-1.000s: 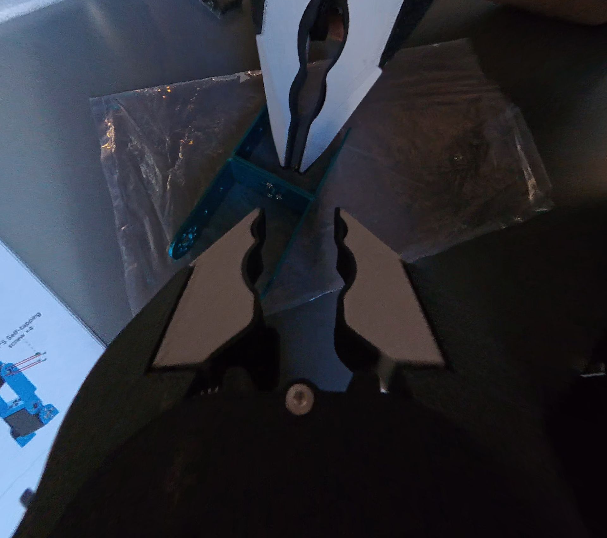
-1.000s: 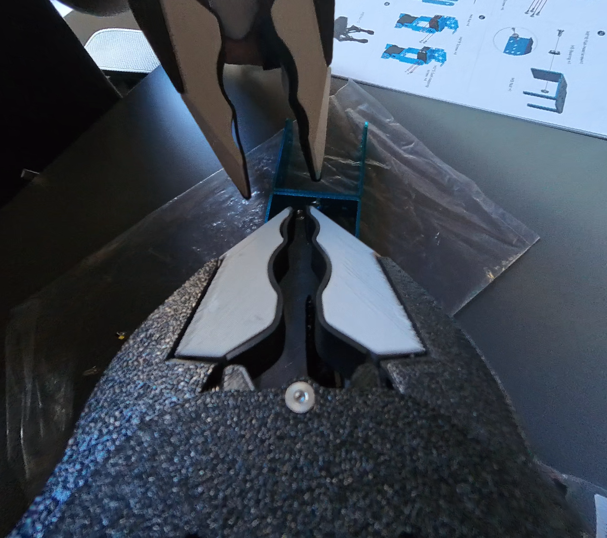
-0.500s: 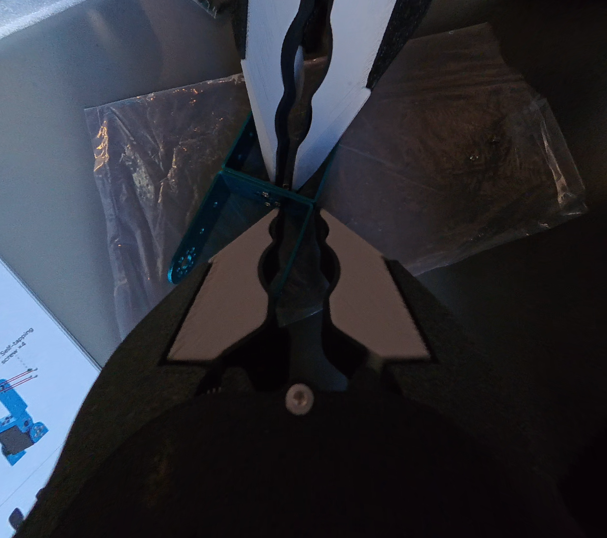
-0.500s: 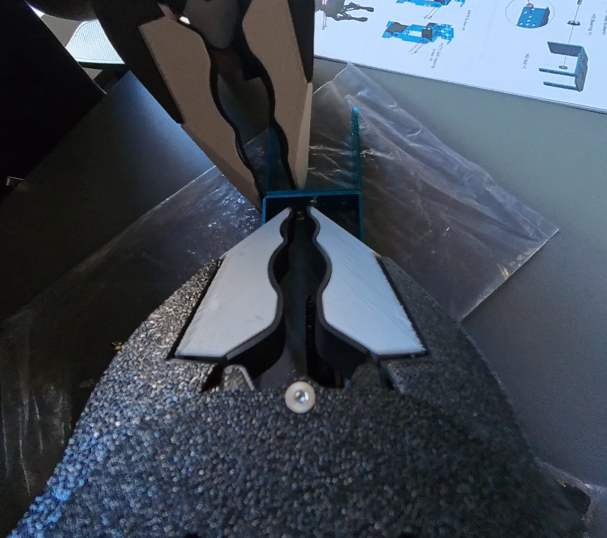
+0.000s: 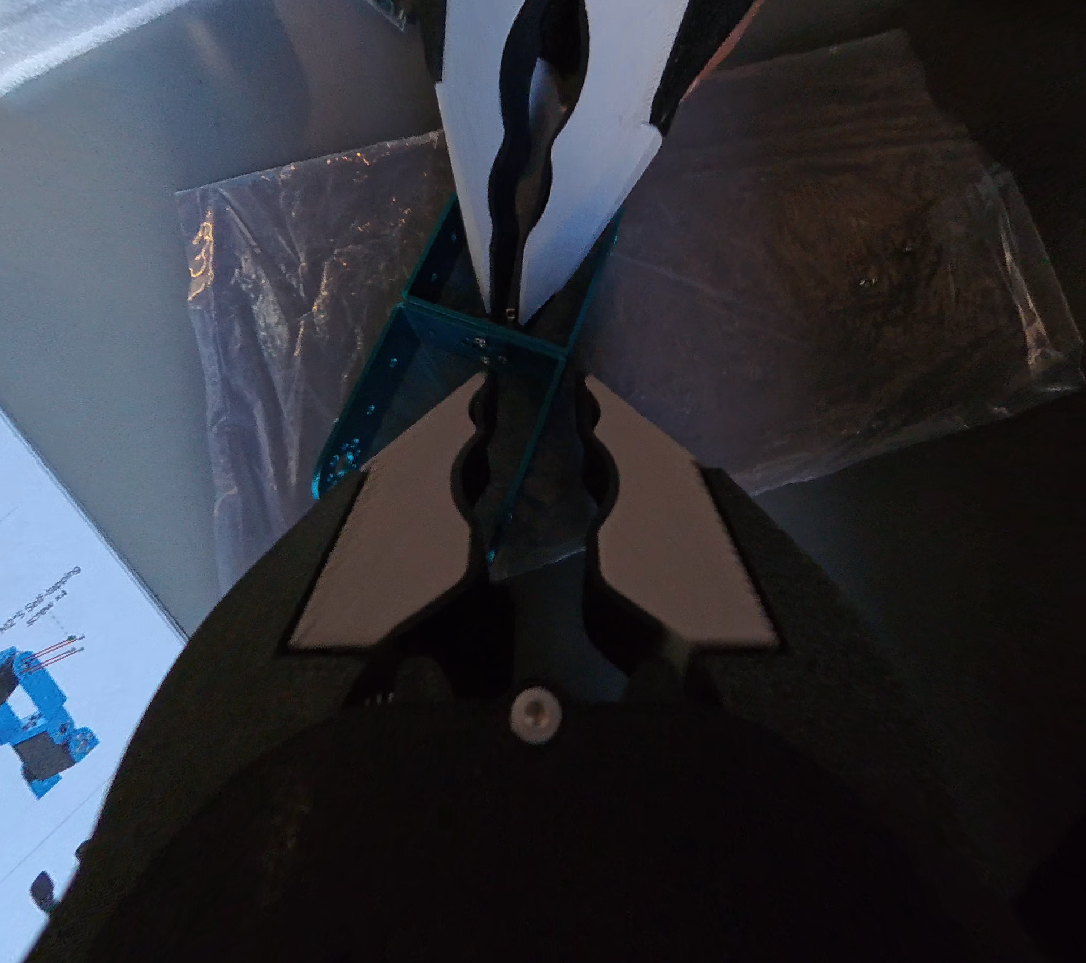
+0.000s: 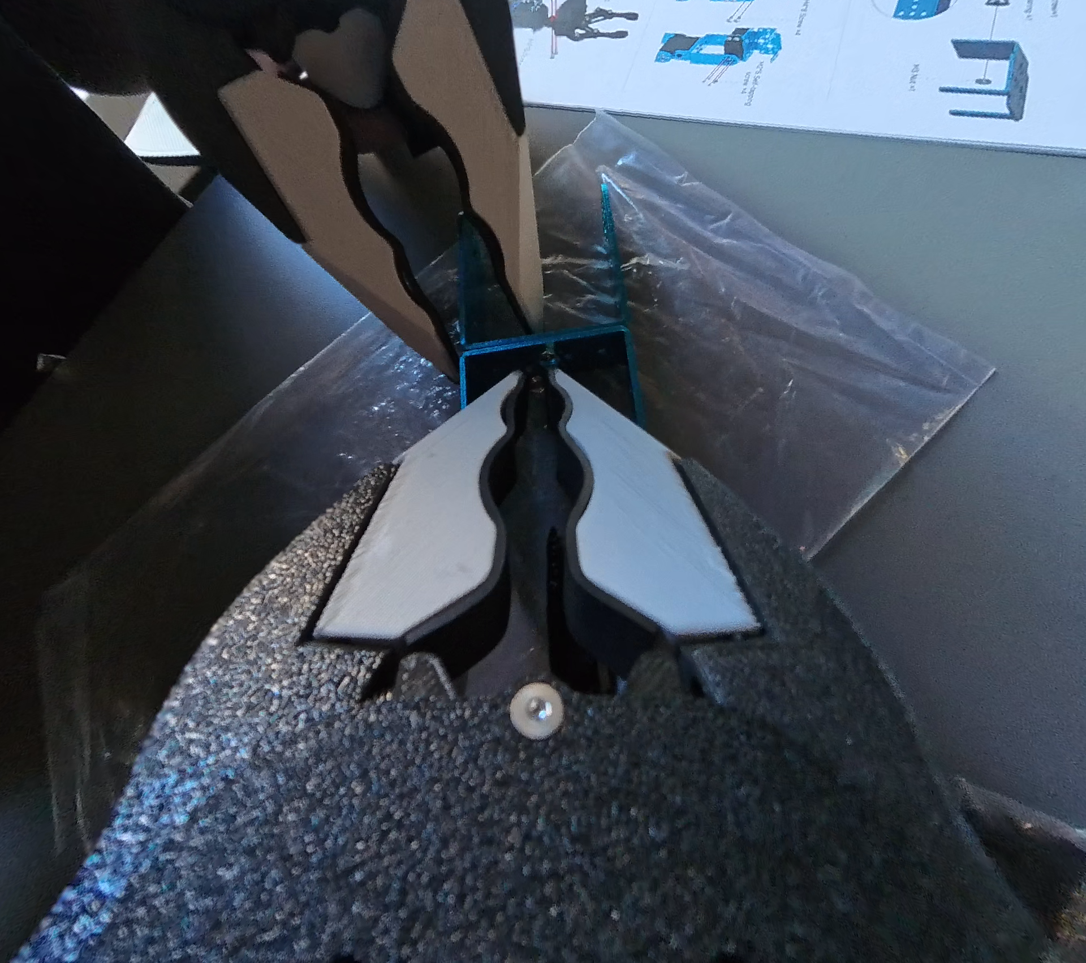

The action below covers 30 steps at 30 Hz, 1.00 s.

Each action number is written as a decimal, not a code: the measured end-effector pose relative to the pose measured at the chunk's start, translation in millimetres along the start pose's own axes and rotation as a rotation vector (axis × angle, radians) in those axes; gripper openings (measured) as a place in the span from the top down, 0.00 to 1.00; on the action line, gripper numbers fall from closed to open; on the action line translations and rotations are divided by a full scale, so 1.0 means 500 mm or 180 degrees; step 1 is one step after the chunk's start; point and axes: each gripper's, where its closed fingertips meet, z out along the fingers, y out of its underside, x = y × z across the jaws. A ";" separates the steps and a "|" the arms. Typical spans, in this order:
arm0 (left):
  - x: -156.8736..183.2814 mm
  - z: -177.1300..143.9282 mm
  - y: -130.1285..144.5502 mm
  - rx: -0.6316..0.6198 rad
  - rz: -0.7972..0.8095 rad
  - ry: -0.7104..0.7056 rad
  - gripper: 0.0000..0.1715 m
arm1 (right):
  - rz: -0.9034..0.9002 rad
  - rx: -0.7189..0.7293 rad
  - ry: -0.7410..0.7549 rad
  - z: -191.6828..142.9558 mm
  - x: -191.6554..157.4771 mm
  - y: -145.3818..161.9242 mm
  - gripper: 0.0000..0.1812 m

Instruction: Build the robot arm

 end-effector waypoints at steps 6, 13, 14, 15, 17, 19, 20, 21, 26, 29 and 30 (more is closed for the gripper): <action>0.005 0.003 -0.007 0.0038 0.0040 0.0007 0.85 | 0.0209 -0.0014 -0.0062 0.002 0.003 0.002 0.97; 0.006 0.004 -0.005 0.0020 0.0036 0.0024 0.85 | 0.0336 0.0023 -0.0126 0.004 -0.002 -0.001 0.97; 0.007 0.005 -0.004 0.0014 0.0041 0.0024 0.85 | 0.0363 0.0023 -0.0144 0.004 -0.003 -0.001 0.97; 0.007 0.005 -0.004 0.0012 0.0052 0.0023 0.85 | 0.0380 0.0026 -0.0162 0.004 -0.003 -0.001 0.97; 0.009 0.005 -0.004 0.0011 0.0069 0.0029 0.85 | 0.0418 0.0039 -0.0199 0.003 -0.004 -0.002 0.97; 0.009 0.006 -0.004 0.0006 0.0079 0.0028 0.85 | 0.0455 0.0043 -0.0215 0.003 -0.004 -0.002 0.97; 0.009 0.006 -0.004 0.0004 0.0082 0.0029 0.85 | 0.0465 0.0042 -0.0219 0.003 -0.004 -0.002 0.97; 0.010 0.006 -0.004 0.0003 0.0082 0.0032 0.86 | 0.0482 0.0040 -0.0232 0.003 -0.004 -0.001 0.97; 0.007 0.009 -0.004 -0.0023 0.0154 -0.0039 0.87 | 0.0917 0.0079 -0.0391 0.004 -0.005 -0.001 0.98; 0.010 0.011 -0.002 -0.0055 0.0255 -0.0077 0.90 | 0.1347 0.0044 -0.0465 0.005 -0.006 0.007 0.97; 0.010 0.013 -0.001 -0.0071 0.0287 -0.0103 0.90 | 0.1504 0.0016 -0.0487 0.006 -0.008 0.013 0.97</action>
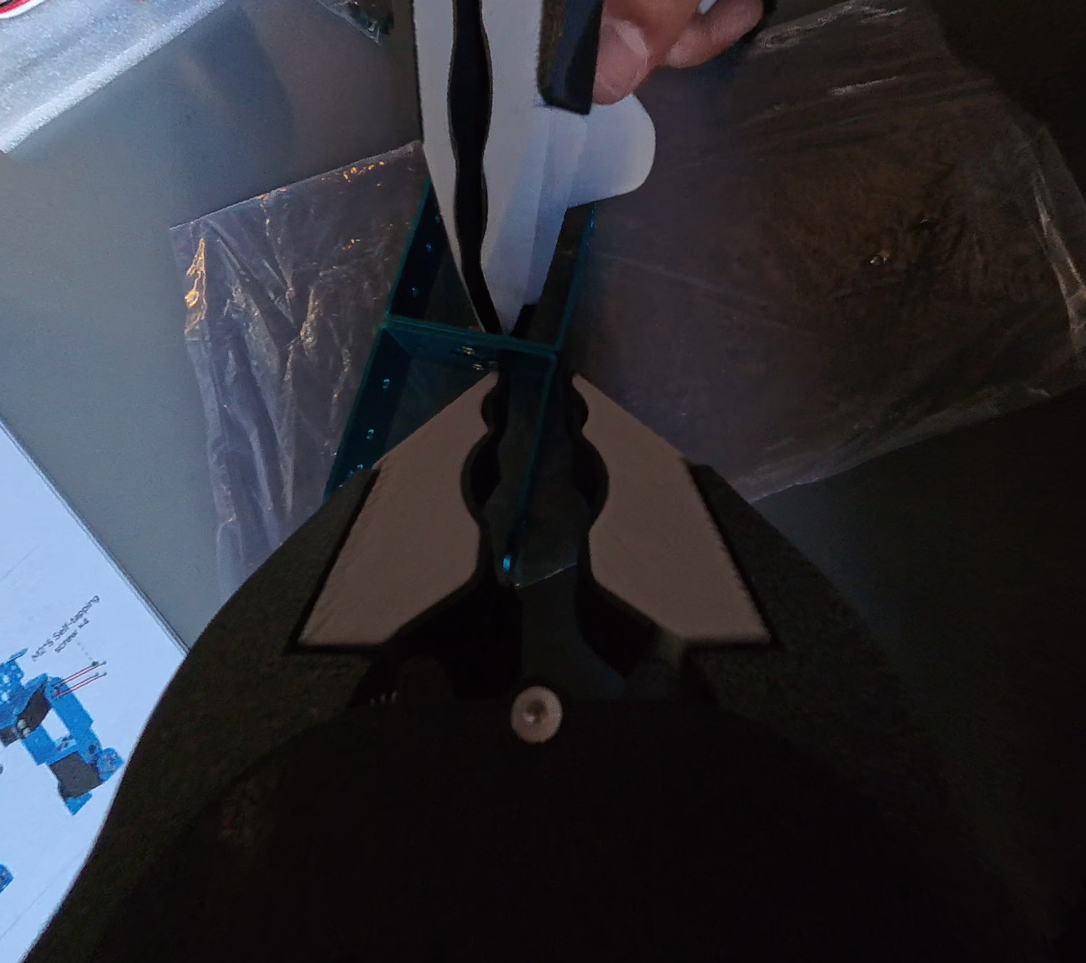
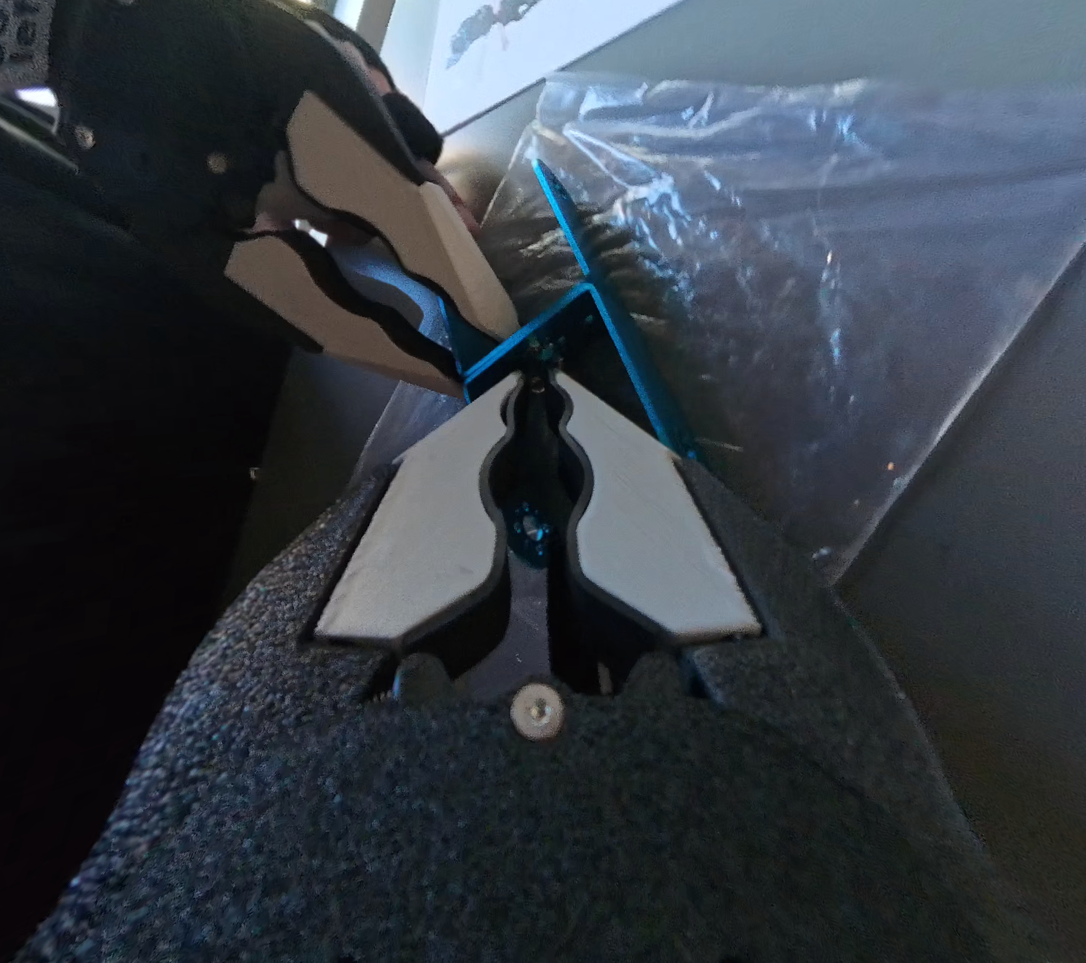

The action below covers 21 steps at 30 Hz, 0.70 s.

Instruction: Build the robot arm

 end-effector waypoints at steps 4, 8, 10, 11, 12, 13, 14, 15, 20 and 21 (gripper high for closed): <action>0.000 0.002 -0.001 -0.0014 0.0073 -0.0057 0.92 | 0.0563 0.0133 -0.0216 -0.004 -0.004 0.004 0.98; 0.001 0.000 0.000 -0.0011 0.0101 -0.0085 0.92 | 0.1041 0.0384 -0.0517 -0.024 -0.004 -0.004 0.98; -0.001 -0.003 -0.001 0.0015 0.0063 -0.0105 0.91 | 0.1216 0.0529 -0.0673 -0.036 -0.006 -0.014 0.98; -0.001 -0.005 -0.001 0.0026 0.0036 -0.0114 0.88 | 0.1293 0.0583 -0.0723 -0.041 -0.006 -0.017 0.98; -0.002 -0.006 -0.003 0.0044 0.0014 -0.0122 0.87 | 0.1356 0.0627 -0.0766 -0.045 -0.006 -0.019 0.98; -0.004 -0.006 -0.004 0.0055 0.0001 -0.0142 0.86 | 0.1425 0.0647 -0.0777 -0.046 -0.003 -0.019 0.98; -0.008 -0.006 -0.006 0.0068 -0.0010 -0.0180 0.85 | 0.1477 0.0670 -0.0794 -0.047 -0.001 -0.019 0.98; -0.009 -0.005 -0.008 0.0079 -0.0015 -0.0193 0.85 | 0.1537 0.0702 -0.0848 -0.048 -0.003 -0.022 0.98; -0.005 0.004 -0.012 0.0036 0.0082 -0.0226 0.85 | 0.1801 0.0796 -0.0972 -0.046 0.002 -0.028 0.98; -0.005 0.005 -0.012 0.0025 0.0109 -0.0247 0.86 | 0.1825 0.0816 -0.0956 -0.047 0.005 -0.029 0.98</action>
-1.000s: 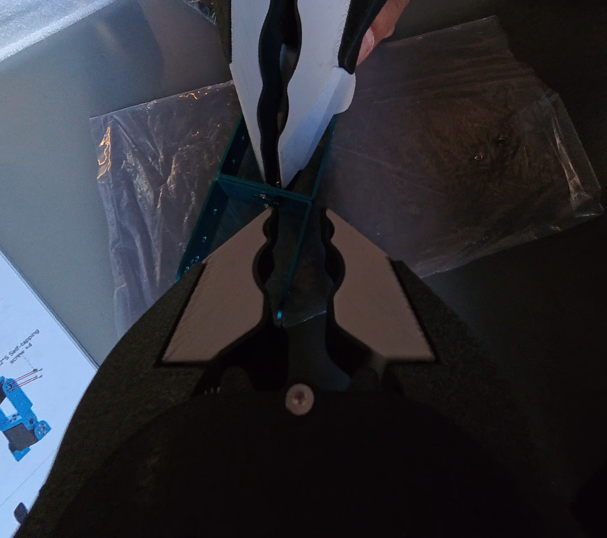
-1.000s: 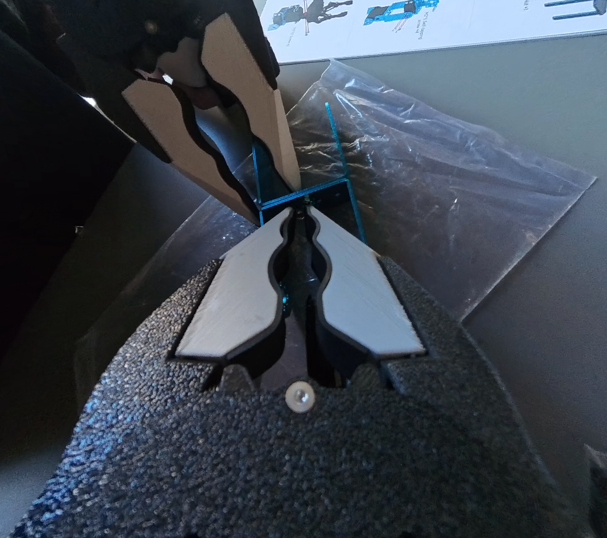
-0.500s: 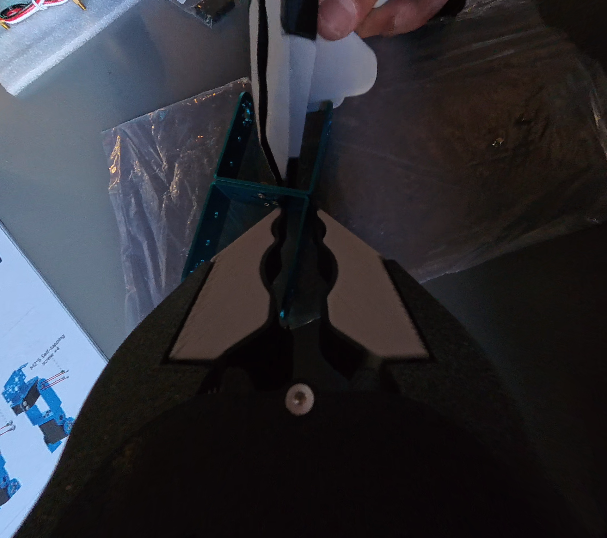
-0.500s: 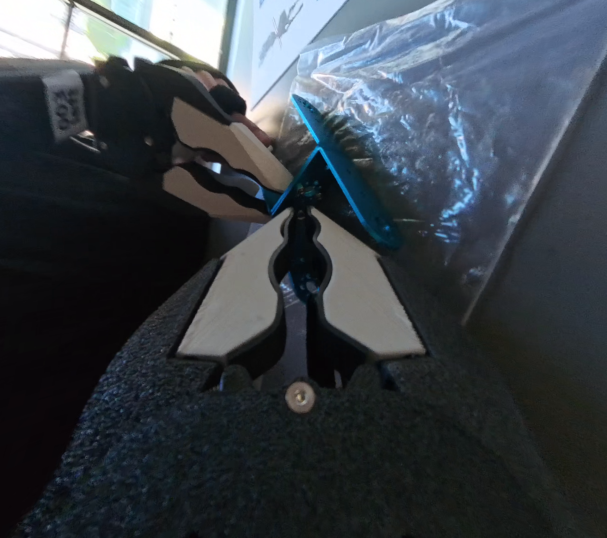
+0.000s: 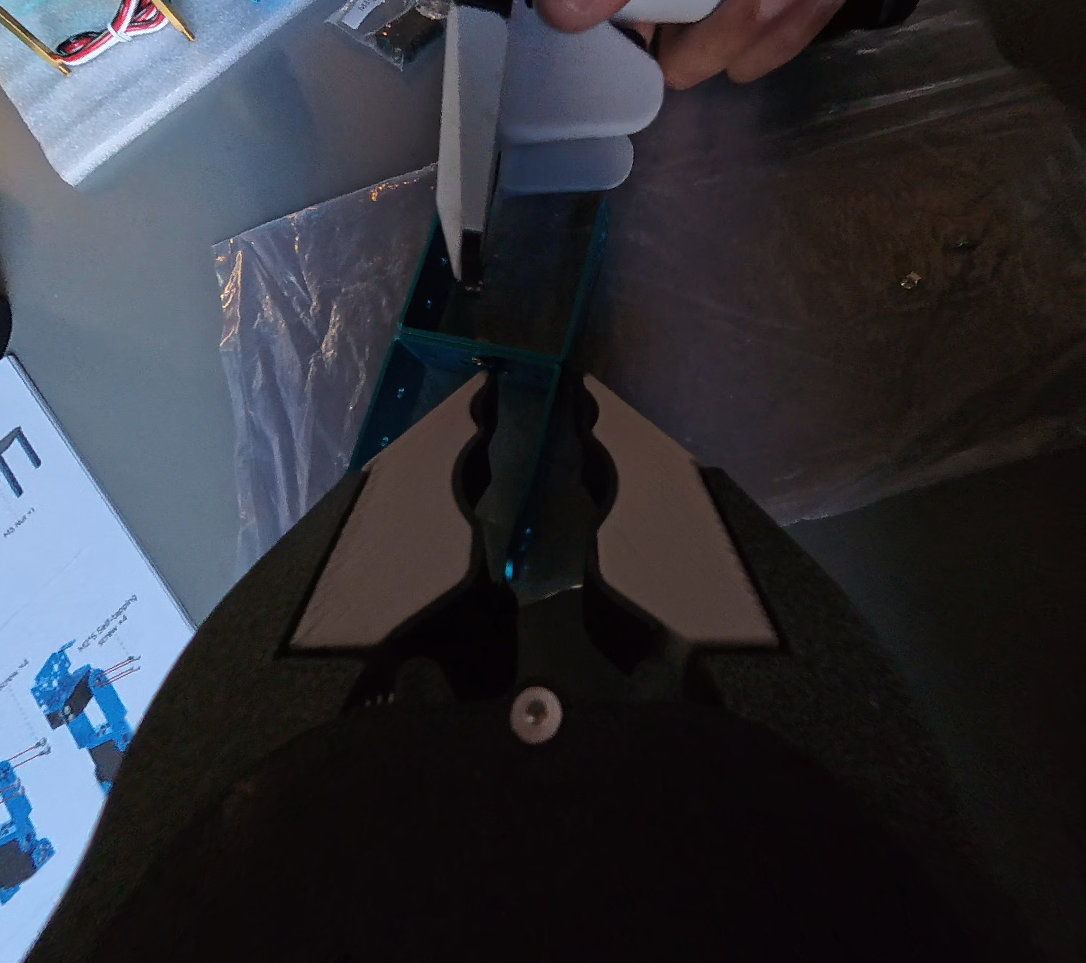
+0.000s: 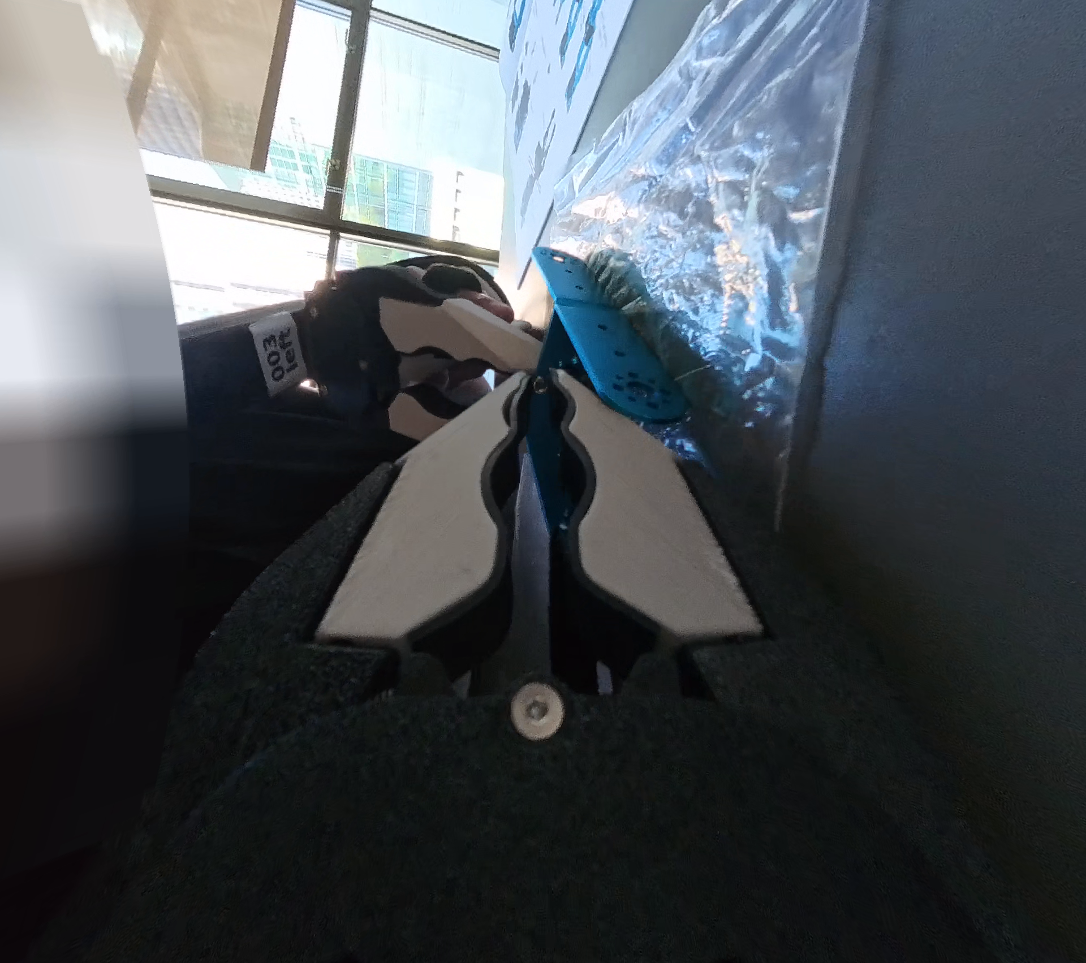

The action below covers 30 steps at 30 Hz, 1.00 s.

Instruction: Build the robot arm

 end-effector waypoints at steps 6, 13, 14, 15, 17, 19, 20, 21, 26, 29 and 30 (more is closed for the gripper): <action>0.002 0.002 0.000 -0.0013 0.0062 -0.0065 0.86 | 0.0301 -0.0058 -0.0082 -0.008 -0.002 -0.001 0.99; 0.003 -0.001 0.001 0.0006 0.0076 -0.0082 0.87 | 0.0601 -0.0108 -0.0021 -0.002 0.007 0.007 0.99; 0.003 -0.001 0.002 0.0005 0.0070 -0.0081 0.87 | 0.0589 -0.0105 -0.0002 0.000 0.007 0.010 0.99; 0.003 0.000 0.002 0.0002 0.0065 -0.0079 0.87 | 0.0561 -0.0095 0.0027 0.002 0.007 0.013 0.99; 0.003 -0.001 0.003 0.0013 0.0074 -0.0074 0.87 | 0.0512 -0.0063 0.0123 0.003 0.010 0.020 0.98; 0.004 -0.002 0.003 0.0023 0.0087 -0.0078 0.87 | 0.0515 -0.0042 0.0144 0.001 0.009 0.026 0.98; 0.005 -0.002 0.003 0.0025 0.0104 -0.0084 0.87 | 0.0511 0.0008 0.0190 -0.002 0.012 0.025 0.98; 0.006 -0.002 0.003 0.0025 0.0122 -0.0094 0.87 | 0.0501 0.0018 0.0231 -0.003 0.015 0.025 0.98; 0.014 -0.001 0.004 0.0011 0.0212 -0.0076 0.90 | 0.0380 -0.0086 0.0468 0.002 0.023 0.030 0.98; 0.013 -0.001 0.003 0.0012 0.0210 -0.0089 0.90 | 0.0292 -0.0183 0.0609 0.006 0.028 0.031 0.98; 0.013 0.000 0.003 0.0012 0.0200 -0.0080 0.90 | 0.0272 -0.0195 0.0621 0.008 0.027 0.030 0.98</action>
